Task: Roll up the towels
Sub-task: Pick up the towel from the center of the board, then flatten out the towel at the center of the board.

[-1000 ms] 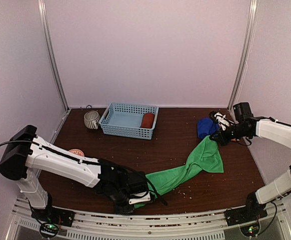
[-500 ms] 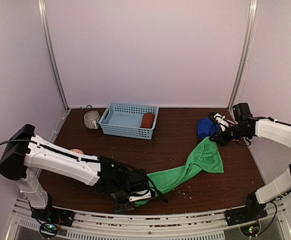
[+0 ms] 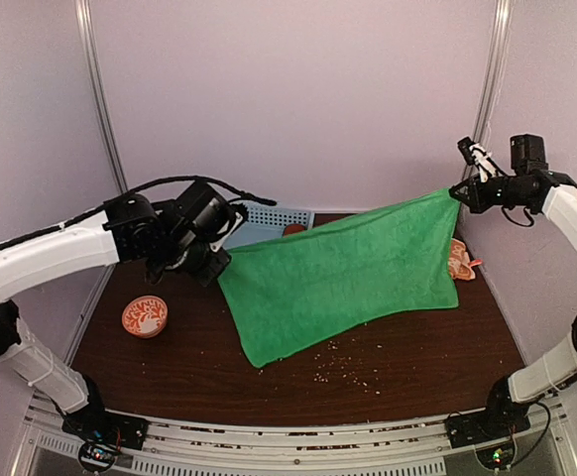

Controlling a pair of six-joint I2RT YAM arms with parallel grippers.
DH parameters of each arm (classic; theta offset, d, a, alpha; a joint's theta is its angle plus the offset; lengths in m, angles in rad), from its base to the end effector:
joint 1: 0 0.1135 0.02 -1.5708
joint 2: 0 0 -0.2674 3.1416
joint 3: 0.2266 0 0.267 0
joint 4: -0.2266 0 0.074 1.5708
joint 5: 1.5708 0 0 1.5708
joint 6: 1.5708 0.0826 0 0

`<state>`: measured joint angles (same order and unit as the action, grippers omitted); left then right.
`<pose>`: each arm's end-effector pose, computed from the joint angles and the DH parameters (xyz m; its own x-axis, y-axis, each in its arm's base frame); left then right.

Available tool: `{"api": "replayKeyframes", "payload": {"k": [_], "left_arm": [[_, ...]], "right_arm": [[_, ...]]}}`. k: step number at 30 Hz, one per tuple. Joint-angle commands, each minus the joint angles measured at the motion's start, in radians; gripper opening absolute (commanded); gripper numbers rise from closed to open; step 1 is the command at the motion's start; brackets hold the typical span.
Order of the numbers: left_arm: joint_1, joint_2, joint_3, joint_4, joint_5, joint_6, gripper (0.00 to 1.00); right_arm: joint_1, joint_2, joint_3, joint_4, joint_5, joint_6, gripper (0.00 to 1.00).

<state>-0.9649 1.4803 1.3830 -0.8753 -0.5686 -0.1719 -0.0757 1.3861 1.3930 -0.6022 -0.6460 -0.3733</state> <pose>0.2310 -0.2554 0.2956 -0.5526 0.5445 -0.6310 0.4318 0.8346 0.3421 0.3493 0.0234 0.3597 -0.3614 -0.2646 -0.8941 -0.6105 0.7920 0.0124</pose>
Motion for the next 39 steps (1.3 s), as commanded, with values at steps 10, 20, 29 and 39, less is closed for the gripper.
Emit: {"api": "replayKeyframes", "payload": {"k": [10,20,29,39], "left_arm": [[-0.055,-0.354,-0.066,0.01,0.049,-0.04,0.0],[-0.277,-0.474,-0.046,0.049,0.073,-0.024,0.0],[0.06,-0.223,-0.213,0.124,0.121,-0.091,0.0],[0.176,0.248,-0.117,0.262,0.058,-0.084,0.21]], "right_arm": [[-0.024,-0.457,-0.116,-0.288,-0.11,-0.101,0.0],[-0.029,-0.705,-0.12,-0.432,-0.167,-0.154,0.0],[-0.029,-0.451,-0.387,-0.244,0.074,-0.124,0.0],[-0.001,0.104,-0.335,0.021,0.163,-0.01,0.31]]}}
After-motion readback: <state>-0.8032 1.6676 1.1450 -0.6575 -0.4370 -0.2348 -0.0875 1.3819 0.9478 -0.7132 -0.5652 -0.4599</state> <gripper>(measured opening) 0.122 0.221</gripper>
